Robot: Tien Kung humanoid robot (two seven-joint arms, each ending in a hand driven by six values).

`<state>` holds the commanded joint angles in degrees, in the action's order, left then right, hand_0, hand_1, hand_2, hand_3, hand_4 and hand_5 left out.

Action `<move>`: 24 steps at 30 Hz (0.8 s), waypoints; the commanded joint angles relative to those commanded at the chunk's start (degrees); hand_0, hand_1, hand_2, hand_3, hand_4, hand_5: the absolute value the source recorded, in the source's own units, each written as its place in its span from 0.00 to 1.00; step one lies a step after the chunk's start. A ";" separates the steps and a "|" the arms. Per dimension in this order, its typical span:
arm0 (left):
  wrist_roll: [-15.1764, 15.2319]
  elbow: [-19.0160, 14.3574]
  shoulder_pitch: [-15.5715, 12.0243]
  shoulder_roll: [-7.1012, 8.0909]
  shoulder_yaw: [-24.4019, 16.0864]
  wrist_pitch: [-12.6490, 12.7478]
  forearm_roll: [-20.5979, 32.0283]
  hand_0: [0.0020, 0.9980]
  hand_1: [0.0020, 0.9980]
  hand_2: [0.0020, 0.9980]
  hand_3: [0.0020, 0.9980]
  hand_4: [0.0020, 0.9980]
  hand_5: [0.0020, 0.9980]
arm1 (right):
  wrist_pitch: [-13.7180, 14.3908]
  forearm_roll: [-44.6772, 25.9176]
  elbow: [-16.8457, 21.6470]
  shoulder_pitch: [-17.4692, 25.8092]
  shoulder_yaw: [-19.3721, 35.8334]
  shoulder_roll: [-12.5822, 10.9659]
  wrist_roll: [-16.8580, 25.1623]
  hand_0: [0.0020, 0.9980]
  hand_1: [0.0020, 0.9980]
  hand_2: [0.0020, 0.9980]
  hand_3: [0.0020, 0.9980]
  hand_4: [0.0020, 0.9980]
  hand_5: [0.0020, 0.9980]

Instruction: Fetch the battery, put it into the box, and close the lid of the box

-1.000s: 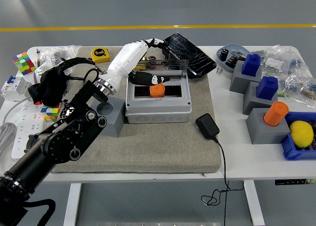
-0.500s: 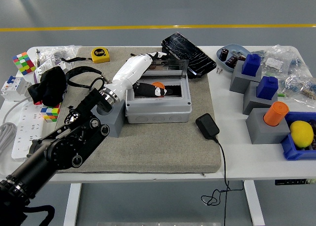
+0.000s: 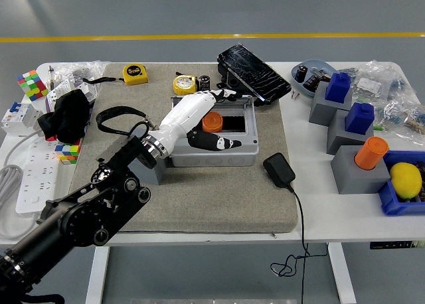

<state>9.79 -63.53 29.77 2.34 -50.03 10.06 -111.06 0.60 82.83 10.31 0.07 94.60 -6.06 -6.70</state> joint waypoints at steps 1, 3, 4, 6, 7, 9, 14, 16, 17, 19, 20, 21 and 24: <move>-0.05 -0.21 -0.19 0.14 0.31 -0.01 0.15 0.72 0.75 0.76 0.78 1.00 0.32 | 0.01 0.05 0.00 0.02 0.03 0.00 0.01 0.63 0.64 0.67 0.57 0.99 0.51; -0.16 -0.34 -0.41 0.29 0.75 -0.06 0.30 0.72 0.75 0.76 0.78 1.00 0.32 | 0.03 0.13 0.00 0.04 0.09 0.01 0.00 0.63 0.64 0.67 0.57 0.99 0.51; -0.20 -0.39 -0.53 0.35 1.00 -0.07 0.43 0.72 0.75 0.76 0.78 1.00 0.32 | 0.03 0.05 0.00 0.05 0.01 0.01 0.03 0.63 0.64 0.67 0.57 0.99 0.51; -0.25 -0.53 -0.77 0.47 1.41 -0.09 0.60 0.72 0.75 0.76 0.78 1.00 0.33 | 0.05 -0.06 0.00 0.05 -0.10 0.01 0.10 0.63 0.64 0.67 0.57 0.99 0.51; -0.26 -0.62 -0.89 0.51 1.61 -0.11 0.70 0.72 0.75 0.76 0.78 1.00 0.33 | 0.06 -0.09 0.00 0.04 -0.12 0.00 0.13 0.63 0.64 0.67 0.57 0.99 0.51; -0.29 -0.99 -1.27 0.64 2.03 -0.12 0.89 0.72 0.75 0.76 0.78 1.00 0.33 | 0.08 -0.17 0.00 0.05 -0.21 0.00 0.19 0.63 0.64 0.67 0.57 0.99 0.51; -0.29 -2.41 -1.94 1.06 2.19 -0.15 1.33 0.72 0.75 0.76 0.78 1.00 0.34 | 0.13 -0.14 0.00 0.00 -0.23 0.05 0.32 0.63 0.64 0.67 0.57 0.99 0.51; -0.17 -3.32 -2.30 1.27 1.62 -0.14 1.50 0.72 0.75 0.76 0.78 1.00 0.34 | 0.13 -0.06 0.00 -0.03 -0.19 0.06 0.31 0.63 0.64 0.67 0.57 0.99 0.51; -0.09 -3.81 -2.51 1.37 1.14 -0.13 1.56 0.72 0.75 0.76 0.78 1.00 0.34 | 0.14 0.03 0.00 -0.05 -0.12 0.06 0.29 0.63 0.64 0.67 0.57 0.99 0.51; 0.29 -4.71 -3.05 1.52 -0.08 -0.02 1.86 0.72 0.75 0.76 0.78 1.00 0.34 | 0.13 0.14 0.00 -0.10 -0.08 0.04 0.24 0.63 0.64 0.67 0.57 0.99 0.51; 0.54 -5.29 -3.46 1.61 -0.95 0.05 2.15 0.72 0.75 0.76 0.78 1.00 0.34 | 0.13 0.16 0.00 -0.12 -0.05 0.03 0.25 0.63 0.64 0.67 0.57 0.99 0.51; 0.86 -5.87 -3.91 1.70 -1.96 0.17 2.51 0.72 0.75 0.76 0.78 1.00 0.34 | 0.13 0.20 0.00 -0.13 -0.02 0.03 0.25 0.63 0.64 0.67 0.57 0.99 0.51; 2.35 -7.88 -6.05 1.80 -6.13 0.67 3.77 0.72 0.75 0.75 0.78 1.00 0.34 | 0.11 0.61 0.00 -0.16 0.27 0.02 0.07 0.63 0.64 0.67 0.57 0.99 0.51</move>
<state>12.14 -71.41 23.73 4.14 -56.16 10.72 -107.29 0.70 83.44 10.31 -0.09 94.87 -6.04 -6.63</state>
